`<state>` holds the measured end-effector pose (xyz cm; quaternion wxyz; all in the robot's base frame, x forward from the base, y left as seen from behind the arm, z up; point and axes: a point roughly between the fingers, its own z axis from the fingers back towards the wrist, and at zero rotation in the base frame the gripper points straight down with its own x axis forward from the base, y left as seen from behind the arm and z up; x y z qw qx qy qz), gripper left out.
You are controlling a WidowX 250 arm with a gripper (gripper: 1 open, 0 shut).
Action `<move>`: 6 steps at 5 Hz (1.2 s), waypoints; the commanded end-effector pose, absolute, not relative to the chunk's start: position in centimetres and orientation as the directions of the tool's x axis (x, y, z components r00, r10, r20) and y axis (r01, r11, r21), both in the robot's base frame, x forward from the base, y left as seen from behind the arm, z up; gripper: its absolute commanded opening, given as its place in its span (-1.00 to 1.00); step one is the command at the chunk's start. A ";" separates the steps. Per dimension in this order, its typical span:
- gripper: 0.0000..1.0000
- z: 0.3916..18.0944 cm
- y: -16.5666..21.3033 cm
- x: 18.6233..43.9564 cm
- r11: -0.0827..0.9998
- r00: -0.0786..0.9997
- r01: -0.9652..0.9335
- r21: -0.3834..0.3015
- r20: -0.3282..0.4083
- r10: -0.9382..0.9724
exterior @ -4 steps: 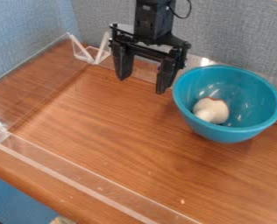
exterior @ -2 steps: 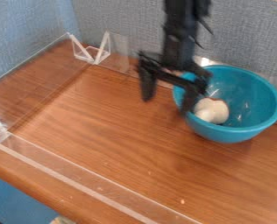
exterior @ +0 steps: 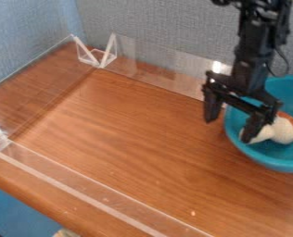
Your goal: Remove the mushroom from inside the blue bowl and put it on the table
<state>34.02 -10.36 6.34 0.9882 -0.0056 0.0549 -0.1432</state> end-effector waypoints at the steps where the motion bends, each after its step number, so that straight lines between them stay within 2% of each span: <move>1: 1.00 7.8 -10.6 35.3 0.948 0.947 0.317 -0.027 -0.048 -0.318; 3: 1.00 6.3 -11.2 34.7 0.895 0.893 0.445 -0.028 -0.055 -0.446; 4: -1.00 6.7 -11.0 34.9 0.925 0.923 0.379 -0.029 -0.059 -0.381; 6: -1.00 7.6 -9.9 35.4 0.965 0.963 0.262 -0.017 -0.060 -0.263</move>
